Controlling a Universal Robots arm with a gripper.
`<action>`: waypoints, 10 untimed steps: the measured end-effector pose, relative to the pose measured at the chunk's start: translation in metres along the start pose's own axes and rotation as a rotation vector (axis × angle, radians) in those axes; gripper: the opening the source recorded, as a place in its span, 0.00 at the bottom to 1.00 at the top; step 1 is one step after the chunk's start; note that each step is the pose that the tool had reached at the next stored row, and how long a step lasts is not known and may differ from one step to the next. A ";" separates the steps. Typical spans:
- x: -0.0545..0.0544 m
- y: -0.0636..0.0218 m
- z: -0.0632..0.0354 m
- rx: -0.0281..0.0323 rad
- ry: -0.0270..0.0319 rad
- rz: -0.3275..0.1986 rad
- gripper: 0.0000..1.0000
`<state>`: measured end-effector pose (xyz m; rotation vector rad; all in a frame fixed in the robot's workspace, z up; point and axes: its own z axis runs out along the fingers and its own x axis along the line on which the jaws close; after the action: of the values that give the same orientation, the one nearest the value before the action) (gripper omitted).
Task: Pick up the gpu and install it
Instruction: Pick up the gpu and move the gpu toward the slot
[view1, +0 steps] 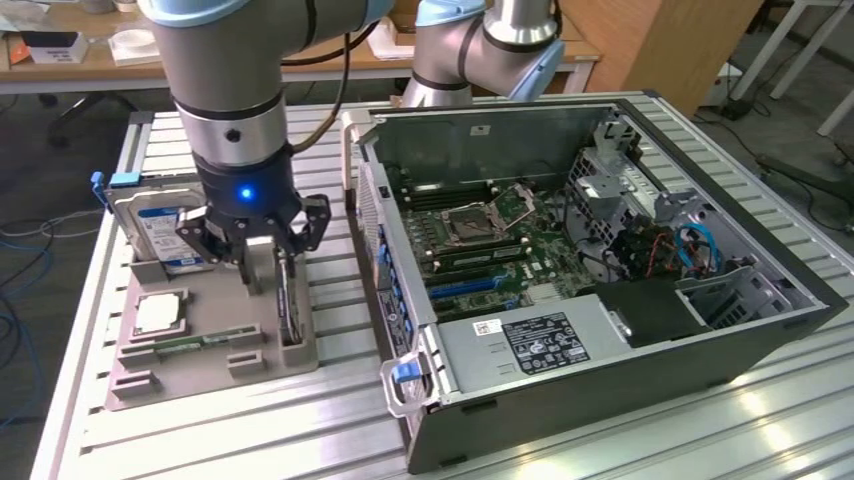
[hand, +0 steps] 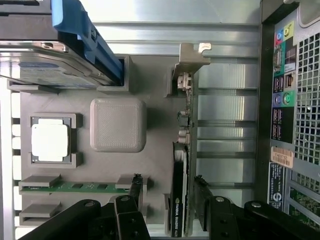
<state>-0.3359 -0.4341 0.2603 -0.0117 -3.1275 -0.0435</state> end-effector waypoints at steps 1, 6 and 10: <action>-0.001 0.0000 0.0005 -0.0001 0.0000 0.000 0.53; -0.003 -0.0009 0.0028 0.0001 0.0000 0.004 0.53; -0.006 -0.0012 0.0050 -0.0002 -0.0003 0.013 0.53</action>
<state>-0.3305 -0.4352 0.2553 -0.0316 -3.1275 -0.0437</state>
